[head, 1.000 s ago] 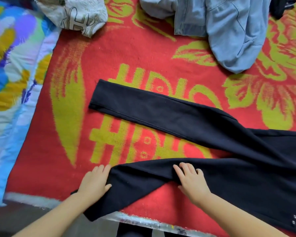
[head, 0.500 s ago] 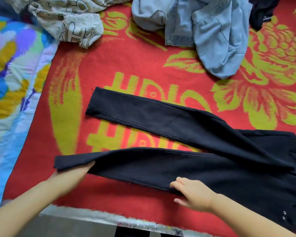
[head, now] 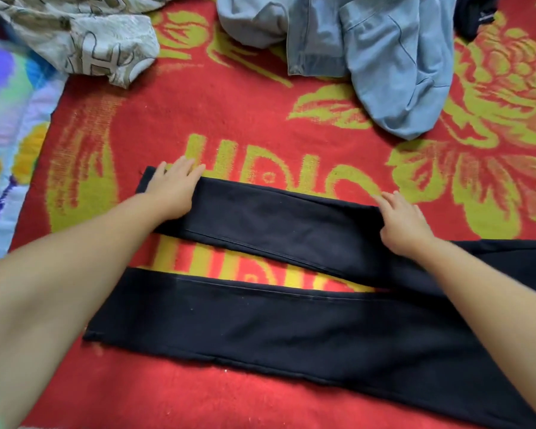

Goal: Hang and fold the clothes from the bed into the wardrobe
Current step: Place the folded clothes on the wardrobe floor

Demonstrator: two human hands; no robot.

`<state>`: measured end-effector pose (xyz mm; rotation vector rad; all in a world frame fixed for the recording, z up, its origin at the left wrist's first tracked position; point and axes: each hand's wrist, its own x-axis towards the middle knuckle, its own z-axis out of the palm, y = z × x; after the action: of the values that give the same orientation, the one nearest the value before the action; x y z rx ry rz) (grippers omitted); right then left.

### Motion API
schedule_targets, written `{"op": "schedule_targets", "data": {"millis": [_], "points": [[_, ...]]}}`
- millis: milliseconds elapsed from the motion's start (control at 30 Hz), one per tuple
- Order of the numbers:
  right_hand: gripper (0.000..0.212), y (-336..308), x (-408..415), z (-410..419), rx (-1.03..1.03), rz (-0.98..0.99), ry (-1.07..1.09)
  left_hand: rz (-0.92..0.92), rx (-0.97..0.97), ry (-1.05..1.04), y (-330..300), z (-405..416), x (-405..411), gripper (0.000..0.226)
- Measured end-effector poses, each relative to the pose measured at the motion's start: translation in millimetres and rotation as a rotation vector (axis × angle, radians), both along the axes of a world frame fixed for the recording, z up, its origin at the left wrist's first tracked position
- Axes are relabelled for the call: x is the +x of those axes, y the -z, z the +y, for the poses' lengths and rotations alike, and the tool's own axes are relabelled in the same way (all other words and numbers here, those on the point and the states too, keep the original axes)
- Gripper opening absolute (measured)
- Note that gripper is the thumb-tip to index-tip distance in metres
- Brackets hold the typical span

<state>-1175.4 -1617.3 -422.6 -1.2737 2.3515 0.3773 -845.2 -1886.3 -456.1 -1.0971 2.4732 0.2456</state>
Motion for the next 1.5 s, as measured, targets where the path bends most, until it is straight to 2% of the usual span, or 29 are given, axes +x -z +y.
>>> {"op": "schedule_targets", "data": {"millis": [67,133,200,233,300,333,400,467,533,600,667,700,767,867,933,1033,1100,1200,1300,1367,1500], "points": [[0.055,3.5,-16.8,-12.1,0.276,0.002,-0.015,-0.145,-0.017,0.056,2.4,-9.5,-13.8,0.058],[0.034,-2.8,-22.7,-11.2,0.299,0.038,-0.068,-0.15,-0.061,0.143,-4.5,-9.9,-14.0,0.031],[0.015,-18.6,-24.0,1.6,0.091,0.084,-0.091,-0.022,-0.077,0.174,-20.9,-9.1,-0.9,0.015],[0.016,-29.2,-22.8,11.8,-0.045,0.089,-0.096,0.089,-0.102,0.174,-32.0,-9.2,10.4,0.012],[0.033,-50.1,-16.0,38.7,-0.287,0.056,-0.158,0.36,-0.186,0.27,-58.7,-2.0,39.0,0.013],[0.04,-62.8,-9.6,52.5,-0.358,0.029,-0.233,0.439,-0.229,0.359,-71.0,6.1,55.4,0.014],[0.045,-79.7,11.8,78.6,-0.363,-0.044,-0.438,0.476,-0.245,0.484,-79.0,29.8,92.0,0.02],[0.044,-84.5,37.9,103.0,-0.238,-0.146,-0.59,0.418,-0.195,0.529,-76.0,62.5,130.0,0.029],[0.034,-71.7,65.0,124.1,-0.008,-0.238,-0.694,0.327,-0.186,0.547,-60.3,101.1,163.4,0.039],[0.023,-50.1,89.3,142.4,0.264,-0.321,-0.689,0.085,-0.123,0.51,-41.3,141.4,189.3,0.058],[0.038,-29.7,107.2,151.4,0.387,-0.391,-0.705,-0.221,0.031,0.393,-20.8,164.9,204.3,0.08],[0.041,-23.5,112.5,151.2,0.362,-0.41,-0.72,-0.306,0.032,0.338,-15.7,170.9,204.2,0.08],[0.038,-20.7,107.2,151.3,0.177,-0.434,-0.674,-0.295,0.07,0.246,-20.1,178.2,178.5,0.071],[0.045,-34.8,52.9,155.8,-0.059,-0.357,-0.416,0.041,0.037,0.298,-39.1,202.7,103.6,0.045],[0.05,-50.9,-6.2,161.3,-0.063,-0.227,-0.228,0.131,0.162,0.252,-50.4,233.9,28.3,0.038],[0.058,-63.1,-99.6,169.8,0.078,-0.052,-0.044,0.236,0.373,0.177,-50.7,299.4,-89.7,0.04],[0.063,-60.3,-148.1,174.0,0.151,-0.02,-0.035,0.318,0.472,0.124,-47.3,341.5,-157.5,0.044],[0.073,-39.3,-191.3,192.6,0.222,-0.016,-0.109,0.348,0.636,-0.077,-30.3,391.3,-233.5,0.058],[0.075,-10.9,-216.0,212.5,0.33,0.043,-0.198,0.388,0.634,-0.252,-16.6,413.6,-272.8,0.063],[0.062,-3.2,-225.0,215.8,0.3,0.068,-0.223,0.397,0.549,-0.279,-12.9,416.6,-278.7,0.055],[0.018,-23.2,-238.6,224.7,0.016,0.033,-0.38,0.395,0.407,-0.161,-22.5,427.3,-269.9,0.037]]}}
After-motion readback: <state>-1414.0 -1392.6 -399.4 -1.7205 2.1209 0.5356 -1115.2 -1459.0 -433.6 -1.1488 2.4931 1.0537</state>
